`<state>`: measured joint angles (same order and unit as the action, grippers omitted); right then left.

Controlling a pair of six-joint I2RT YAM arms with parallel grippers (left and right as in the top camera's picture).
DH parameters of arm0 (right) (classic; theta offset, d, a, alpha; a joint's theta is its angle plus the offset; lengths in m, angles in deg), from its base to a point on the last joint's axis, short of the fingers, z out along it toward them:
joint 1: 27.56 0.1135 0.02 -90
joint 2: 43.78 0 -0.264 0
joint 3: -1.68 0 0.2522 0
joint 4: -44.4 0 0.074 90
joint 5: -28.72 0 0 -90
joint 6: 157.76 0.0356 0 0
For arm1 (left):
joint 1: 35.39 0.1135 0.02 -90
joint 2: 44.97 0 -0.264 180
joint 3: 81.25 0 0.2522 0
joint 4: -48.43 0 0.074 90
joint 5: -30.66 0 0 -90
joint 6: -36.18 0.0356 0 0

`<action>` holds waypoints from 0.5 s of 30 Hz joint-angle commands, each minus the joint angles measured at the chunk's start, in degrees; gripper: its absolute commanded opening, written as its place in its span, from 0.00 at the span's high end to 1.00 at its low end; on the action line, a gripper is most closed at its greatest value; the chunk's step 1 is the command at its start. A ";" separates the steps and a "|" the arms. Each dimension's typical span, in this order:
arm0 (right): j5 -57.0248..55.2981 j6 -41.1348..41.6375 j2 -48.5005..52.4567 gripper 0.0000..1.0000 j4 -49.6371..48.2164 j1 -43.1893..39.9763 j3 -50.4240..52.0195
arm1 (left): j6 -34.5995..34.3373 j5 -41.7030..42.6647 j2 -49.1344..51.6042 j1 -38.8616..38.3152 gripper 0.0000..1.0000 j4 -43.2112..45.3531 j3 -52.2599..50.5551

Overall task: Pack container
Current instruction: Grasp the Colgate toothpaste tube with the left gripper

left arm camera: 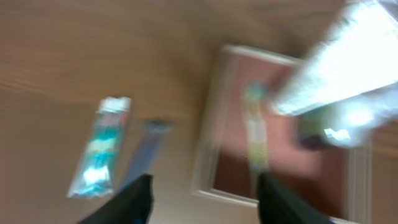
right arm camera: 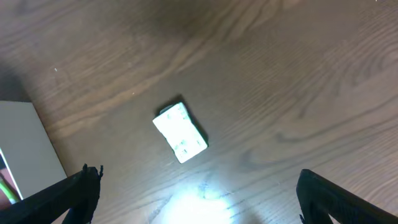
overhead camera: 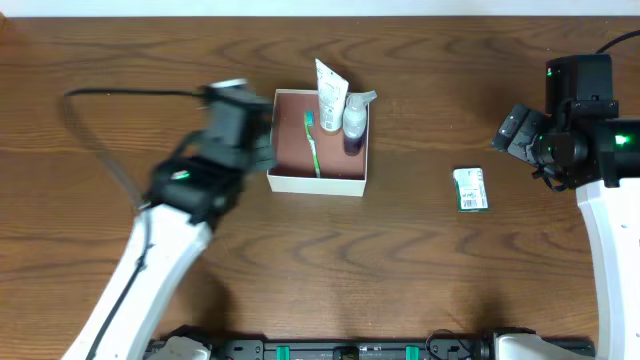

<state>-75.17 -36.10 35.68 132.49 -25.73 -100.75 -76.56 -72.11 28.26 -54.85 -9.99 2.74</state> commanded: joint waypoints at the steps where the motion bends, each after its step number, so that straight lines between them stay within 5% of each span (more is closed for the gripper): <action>1: -0.44 0.90 0.04 0.01 0.09 -0.37 -0.15 | 10.69 -5.55 1.36 7.17 0.39 -3.37 -0.13; 8: -0.44 0.90 0.04 0.01 0.09 -0.37 -0.15 | 29.44 7.30 11.34 17.84 0.32 -0.72 -1.07; 15: -0.44 0.90 0.04 0.01 0.09 -0.37 -0.15 | 32.20 7.63 24.13 20.98 0.32 3.30 -1.07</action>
<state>-75.19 -36.10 35.68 132.51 -25.73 -100.75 -48.32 -66.32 48.83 -34.92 -7.22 2.33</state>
